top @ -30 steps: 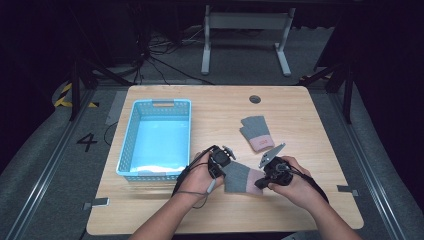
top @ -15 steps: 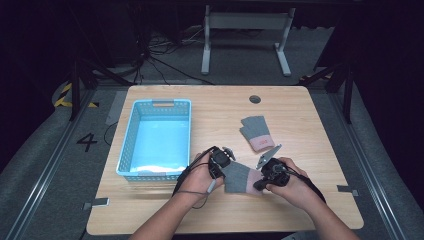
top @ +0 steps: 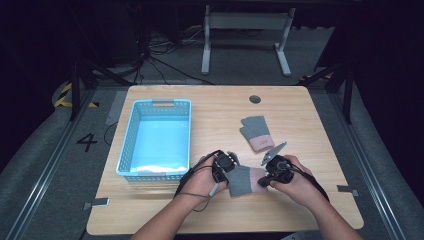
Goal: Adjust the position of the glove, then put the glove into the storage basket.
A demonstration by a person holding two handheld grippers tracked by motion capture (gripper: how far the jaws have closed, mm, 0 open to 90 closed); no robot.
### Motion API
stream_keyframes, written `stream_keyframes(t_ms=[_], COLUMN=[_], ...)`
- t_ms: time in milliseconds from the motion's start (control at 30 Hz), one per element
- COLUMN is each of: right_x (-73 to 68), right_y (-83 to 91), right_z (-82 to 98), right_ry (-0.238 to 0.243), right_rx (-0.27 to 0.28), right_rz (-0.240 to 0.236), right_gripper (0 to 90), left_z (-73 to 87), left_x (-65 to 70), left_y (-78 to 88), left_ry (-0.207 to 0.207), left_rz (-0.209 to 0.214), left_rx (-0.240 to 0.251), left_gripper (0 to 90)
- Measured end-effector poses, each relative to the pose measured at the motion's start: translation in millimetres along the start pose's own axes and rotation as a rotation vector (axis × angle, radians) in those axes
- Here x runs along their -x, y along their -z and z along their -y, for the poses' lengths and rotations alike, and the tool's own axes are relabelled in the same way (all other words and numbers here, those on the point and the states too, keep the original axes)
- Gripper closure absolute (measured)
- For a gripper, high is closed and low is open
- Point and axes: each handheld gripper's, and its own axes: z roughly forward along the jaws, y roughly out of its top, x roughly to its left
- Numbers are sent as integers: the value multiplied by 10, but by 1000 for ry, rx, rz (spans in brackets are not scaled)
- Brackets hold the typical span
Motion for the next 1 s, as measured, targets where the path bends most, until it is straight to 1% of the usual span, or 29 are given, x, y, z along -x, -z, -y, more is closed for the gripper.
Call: stream_keyframes(t_ms=[33, 133, 167, 267, 333, 400, 433, 467, 500, 567, 600, 667, 700, 767, 800, 833, 967, 1000], right_x=[7, 23, 30, 30, 21, 18, 17, 17, 12, 11, 7, 6, 13, 20, 38, 47, 74, 88], right_y=[3, 6, 5, 8, 16, 22, 50, 50, 85, 105, 147, 170, 214, 235, 278, 294, 352, 386], right_z=[2, 8, 13, 14, 11, 10, 7, 7, 6, 8, 16, 21, 33, 40, 55, 62, 80, 92], right_ry=[-4, -7, -18, -12, -7, -10, -13, -13, -28, -30, -38, -42, -51, -55, -66, -69, -78, -83], right_rx=[1, 2, 8, 6, 6, 9, 26, 26, 47, 58, 76, 85, 104, 112, 127, 135, 155, 171], right_rz=[4, 1, 7, 7, 8, 8, 2, 2, 3, 4, 11, 13, 21, 28, 36, 40, 48, 57], right_gripper=[900, 900, 900, 900, 900, 897, 867, 867, 842, 833, 807, 797, 793, 791, 786, 786, 781, 777], left_z=[-1, -3, -5, -8, -9, -10, -10, -10, -5, -3, 0, 8, 18, 24, 29, 43, 69, 85], left_x=[17, 30, 36, 32, 34, 36, 42, 45, 55, 59, 62, 65, 61, 57, 47, 27, -2, -18], left_y=[-3, -6, -5, -3, 11, 28, 52, 72, 137, 160, 203, 272, 333, 358, 383, 426, 487, 536], left_ry=[-1, -7, -7, -11, -10, -11, -12, -14, -14, -13, -17, -13, -10, -6, -5, 7, 15, 23], left_rz=[10, 13, 13, 17, 27, 27, 30, 35, 42, 41, 39, 37, 37, 35, 33, 32, 26, 22], left_rx=[-4, -6, -9, -3, 5, 12, 23, 27, 49, 58, 67, 93, 113, 122, 128, 142, 156, 173], left_gripper=[896, 892, 890, 883, 850, 818, 801, 801, 782, 771, 758, 752, 742, 738, 731, 730, 726, 718])
